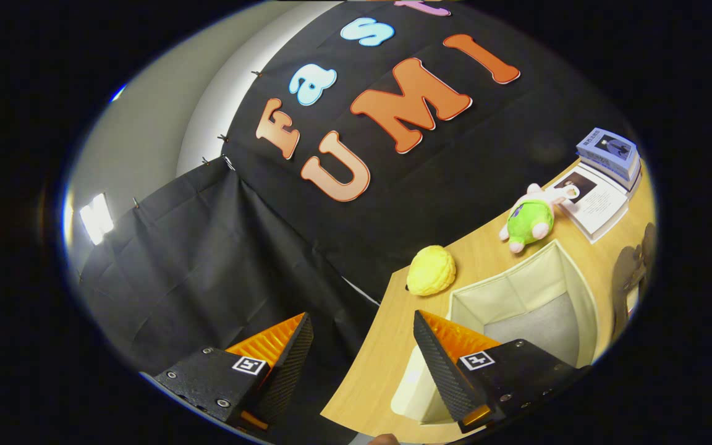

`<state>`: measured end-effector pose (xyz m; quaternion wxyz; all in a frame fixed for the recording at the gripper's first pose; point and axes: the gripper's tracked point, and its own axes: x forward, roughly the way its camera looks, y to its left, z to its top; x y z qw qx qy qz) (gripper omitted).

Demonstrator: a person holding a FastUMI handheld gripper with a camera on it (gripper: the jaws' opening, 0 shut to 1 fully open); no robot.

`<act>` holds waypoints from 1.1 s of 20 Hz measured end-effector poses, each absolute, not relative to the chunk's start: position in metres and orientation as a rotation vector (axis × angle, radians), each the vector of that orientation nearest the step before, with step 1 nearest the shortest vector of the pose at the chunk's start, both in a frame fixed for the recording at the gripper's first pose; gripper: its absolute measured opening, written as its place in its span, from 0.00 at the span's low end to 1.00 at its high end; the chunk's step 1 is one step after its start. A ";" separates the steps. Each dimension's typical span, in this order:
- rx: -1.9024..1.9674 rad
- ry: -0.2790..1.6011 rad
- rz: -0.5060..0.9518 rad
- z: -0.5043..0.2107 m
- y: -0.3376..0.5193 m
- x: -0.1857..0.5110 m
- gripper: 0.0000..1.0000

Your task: Open the storage box then place both shoes into the box .Put the left shoe in first, then the right shoe, with the right side of both shoes facing outward in a uniform manner.

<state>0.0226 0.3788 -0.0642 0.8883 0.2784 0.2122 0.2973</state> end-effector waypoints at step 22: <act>0.311 0.475 0.131 -0.207 0.105 0.067 0.98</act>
